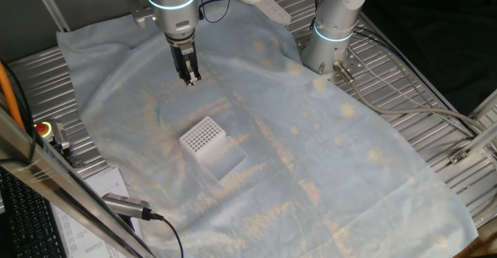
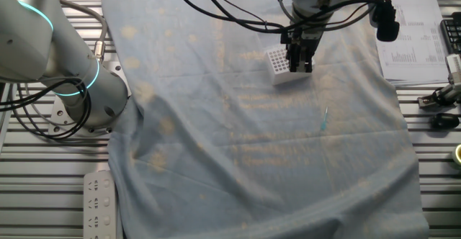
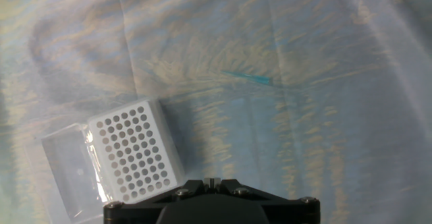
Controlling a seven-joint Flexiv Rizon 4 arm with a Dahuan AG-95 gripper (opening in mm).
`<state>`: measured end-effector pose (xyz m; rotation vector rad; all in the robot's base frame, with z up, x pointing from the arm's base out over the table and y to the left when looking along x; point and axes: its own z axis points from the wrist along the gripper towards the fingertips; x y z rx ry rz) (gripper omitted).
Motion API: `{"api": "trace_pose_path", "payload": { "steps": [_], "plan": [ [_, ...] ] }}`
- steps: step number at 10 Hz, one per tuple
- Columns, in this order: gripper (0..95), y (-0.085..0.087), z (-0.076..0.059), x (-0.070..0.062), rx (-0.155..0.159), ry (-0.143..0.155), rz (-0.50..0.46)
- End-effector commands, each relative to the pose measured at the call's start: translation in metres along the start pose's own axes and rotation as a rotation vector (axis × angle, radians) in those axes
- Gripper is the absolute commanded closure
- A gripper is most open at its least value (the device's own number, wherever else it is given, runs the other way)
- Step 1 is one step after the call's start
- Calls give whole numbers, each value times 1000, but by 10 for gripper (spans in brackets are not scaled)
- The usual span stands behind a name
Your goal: Insert a medium pipette tip into the holder for medium pipette tips
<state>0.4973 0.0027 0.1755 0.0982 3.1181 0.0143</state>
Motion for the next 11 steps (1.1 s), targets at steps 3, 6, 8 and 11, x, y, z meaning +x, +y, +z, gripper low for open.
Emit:
{"api": "trace_pose_path", "payload": {
  "steps": [3, 6, 8, 11],
  "plan": [
    [950, 0, 0, 0, 2, 0, 24],
    [950, 0, -1, 0, -1, 0, 26],
    [950, 0, -1, 0, -3, 1, 24],
    [950, 0, 0, 0, -2, 1, -21]
  ]
}}
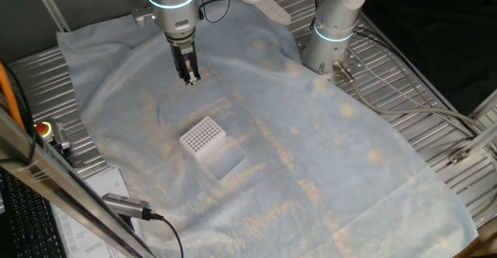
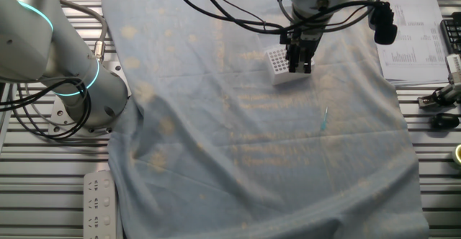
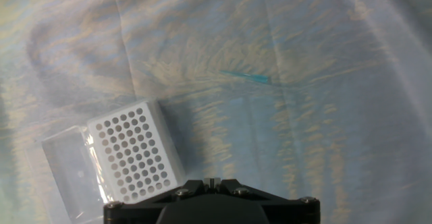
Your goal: Insert a medium pipette tip into the holder for medium pipette tips
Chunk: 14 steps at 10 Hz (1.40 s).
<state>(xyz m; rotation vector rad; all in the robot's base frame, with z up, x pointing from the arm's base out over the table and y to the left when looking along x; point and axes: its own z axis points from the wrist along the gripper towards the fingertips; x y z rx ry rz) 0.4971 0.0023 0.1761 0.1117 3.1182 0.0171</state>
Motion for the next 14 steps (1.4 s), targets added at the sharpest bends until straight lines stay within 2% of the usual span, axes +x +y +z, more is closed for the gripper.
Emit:
{"api": "trace_pose_path", "payload": {
  "steps": [1, 8, 14],
  "plan": [
    [950, 0, 0, 0, 0, 0, -34],
    [950, 0, -1, 0, 0, 0, -55],
    [950, 0, -1, 0, -1, 13, -79]
  ]
}}
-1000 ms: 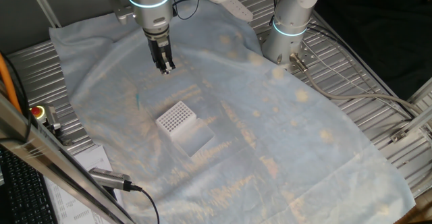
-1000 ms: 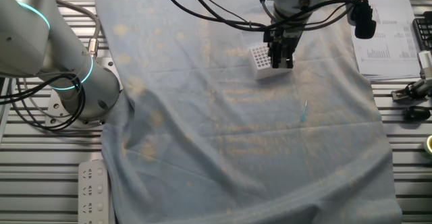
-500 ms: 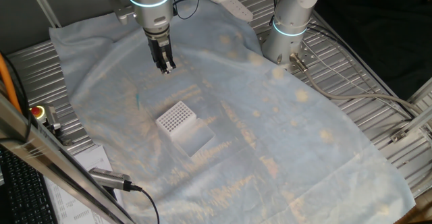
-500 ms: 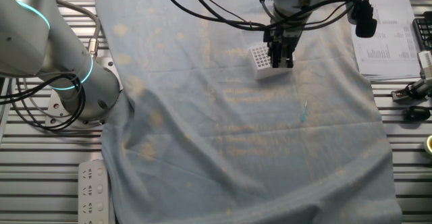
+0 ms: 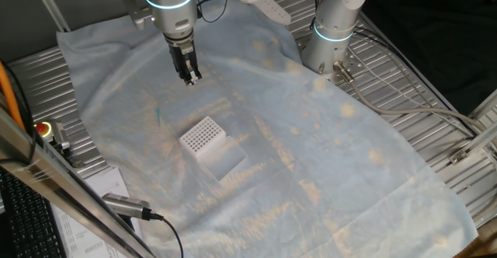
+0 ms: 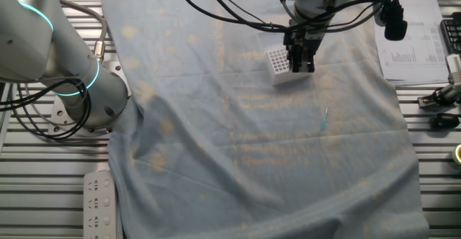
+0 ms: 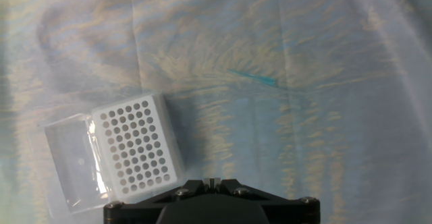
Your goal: Insert a medium pipette tip into the holder for medium pipette tips
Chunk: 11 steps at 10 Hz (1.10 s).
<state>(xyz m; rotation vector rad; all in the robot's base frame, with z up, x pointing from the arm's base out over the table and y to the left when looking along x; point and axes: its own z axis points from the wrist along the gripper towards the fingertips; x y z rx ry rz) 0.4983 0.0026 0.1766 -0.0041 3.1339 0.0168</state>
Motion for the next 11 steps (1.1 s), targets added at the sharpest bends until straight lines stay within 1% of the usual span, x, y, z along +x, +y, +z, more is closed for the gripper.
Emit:
{"api": "trace_pose_path", "payload": {
  "steps": [1, 2, 4, 8, 11],
  "plan": [
    [950, 0, 0, 2, 3, 7, -26],
    [950, 0, 0, 2, 3, 15, -27],
    [950, 0, 0, 2, 2, 20, -27],
    [950, -2, 4, 0, 1, 19, -54],
    [950, -5, 9, -3, -2, 19, -101]
  ]
}}
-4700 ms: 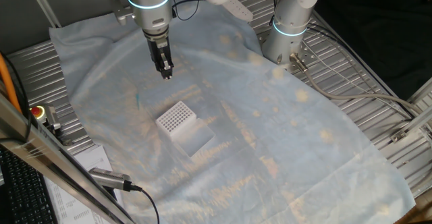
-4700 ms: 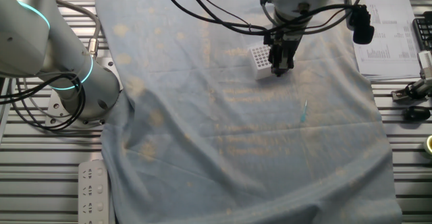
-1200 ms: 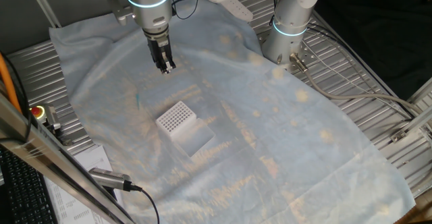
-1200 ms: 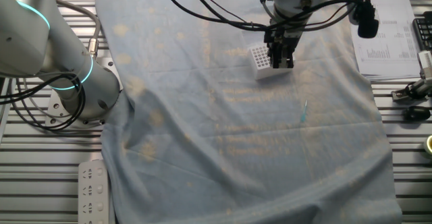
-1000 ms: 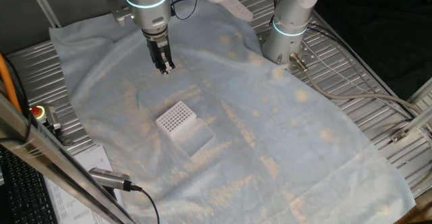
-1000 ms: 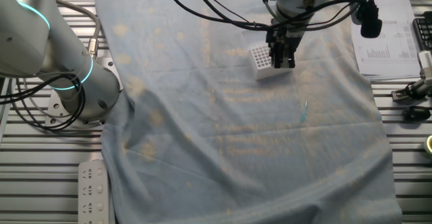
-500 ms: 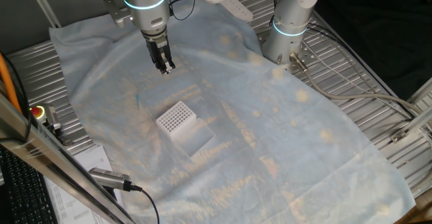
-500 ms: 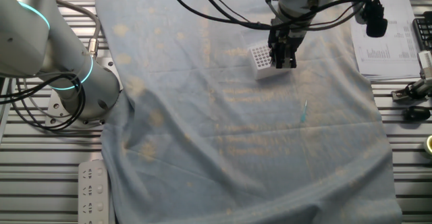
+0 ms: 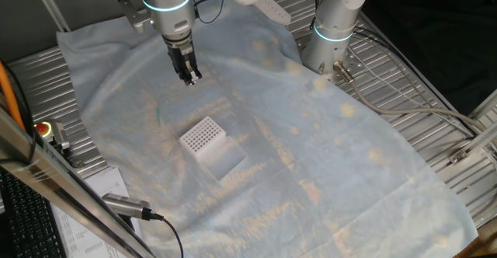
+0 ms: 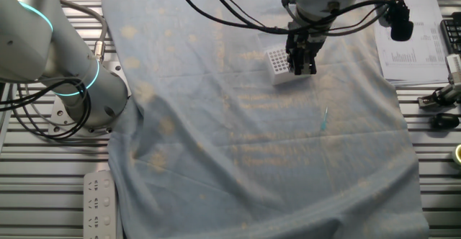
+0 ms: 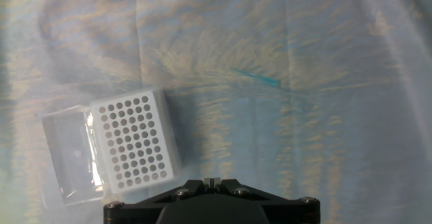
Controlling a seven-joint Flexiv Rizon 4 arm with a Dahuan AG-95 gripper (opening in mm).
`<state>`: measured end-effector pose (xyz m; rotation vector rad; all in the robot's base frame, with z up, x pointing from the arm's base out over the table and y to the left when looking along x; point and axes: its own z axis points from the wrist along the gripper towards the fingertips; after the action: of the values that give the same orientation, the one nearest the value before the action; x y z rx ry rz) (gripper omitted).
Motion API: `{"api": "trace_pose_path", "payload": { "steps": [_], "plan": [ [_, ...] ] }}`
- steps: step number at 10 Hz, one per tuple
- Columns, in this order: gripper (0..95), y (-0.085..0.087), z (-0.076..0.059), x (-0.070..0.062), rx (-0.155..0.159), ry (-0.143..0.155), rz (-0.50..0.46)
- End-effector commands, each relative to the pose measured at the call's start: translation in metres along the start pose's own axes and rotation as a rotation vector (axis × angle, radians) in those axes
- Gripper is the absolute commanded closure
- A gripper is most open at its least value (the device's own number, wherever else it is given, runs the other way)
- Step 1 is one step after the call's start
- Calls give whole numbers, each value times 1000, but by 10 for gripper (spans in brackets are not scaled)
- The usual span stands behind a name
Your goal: Insert a medium pipette tip into the holder for medium pipette tips
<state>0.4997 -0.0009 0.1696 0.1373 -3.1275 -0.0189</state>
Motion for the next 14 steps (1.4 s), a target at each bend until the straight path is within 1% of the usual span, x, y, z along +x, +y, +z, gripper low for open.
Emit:
{"api": "trace_pose_path", "payload": {
  "steps": [1, 3, 5, 6, 7, 10, 12, 14],
  "plan": [
    [950, -3, 4, -3, 1, 1, -33],
    [950, -7, 13, -7, 2, 3, -87],
    [950, -16, 24, -11, 4, 5, -207],
    [950, -25, 29, -15, 4, 4, -274],
    [950, -31, 32, -19, 7, 5, -311],
    [950, -52, 45, -34, 8, 3, -471],
    [950, -59, 49, -41, 11, 1, -531],
    [950, -59, 49, -41, 14, -2, -559]
  ]
}}
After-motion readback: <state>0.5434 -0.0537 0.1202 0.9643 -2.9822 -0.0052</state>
